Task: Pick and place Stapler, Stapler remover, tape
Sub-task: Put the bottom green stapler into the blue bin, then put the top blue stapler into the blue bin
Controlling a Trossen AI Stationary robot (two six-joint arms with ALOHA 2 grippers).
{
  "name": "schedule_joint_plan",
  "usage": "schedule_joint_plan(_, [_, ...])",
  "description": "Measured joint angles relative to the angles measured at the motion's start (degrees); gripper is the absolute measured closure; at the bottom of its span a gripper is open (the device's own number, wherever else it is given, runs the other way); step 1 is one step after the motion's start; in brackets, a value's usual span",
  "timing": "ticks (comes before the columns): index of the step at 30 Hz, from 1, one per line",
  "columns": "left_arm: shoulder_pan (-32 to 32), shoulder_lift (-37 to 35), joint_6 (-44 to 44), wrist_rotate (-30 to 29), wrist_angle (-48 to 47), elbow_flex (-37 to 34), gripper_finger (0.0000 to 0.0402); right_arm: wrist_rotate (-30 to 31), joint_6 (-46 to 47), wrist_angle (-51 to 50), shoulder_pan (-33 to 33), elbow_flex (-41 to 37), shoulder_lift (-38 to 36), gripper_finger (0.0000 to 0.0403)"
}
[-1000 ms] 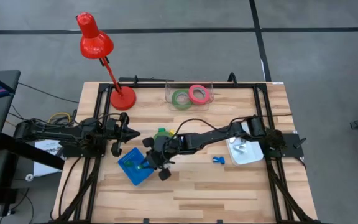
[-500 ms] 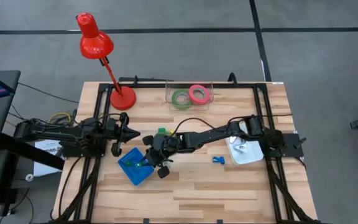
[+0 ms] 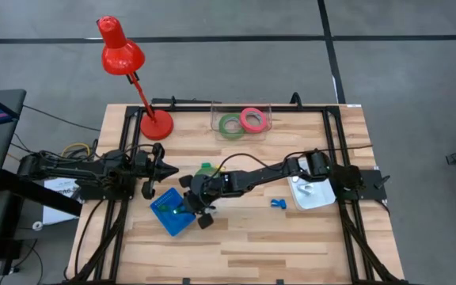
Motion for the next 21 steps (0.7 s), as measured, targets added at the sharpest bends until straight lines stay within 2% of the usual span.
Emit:
schedule_joint_plan(9, [0.0,0.0,0.0,0.0,0.01,0.0,0.0394,-0.01,0.09,-0.82,0.04,0.04,-0.09,0.0327])
schedule_joint_plan(21, [0.0,0.0,0.01,0.0,0.0,0.0,0.0394,-0.2,1.62,-1.88,0.11,0.04,-0.09,0.0219])
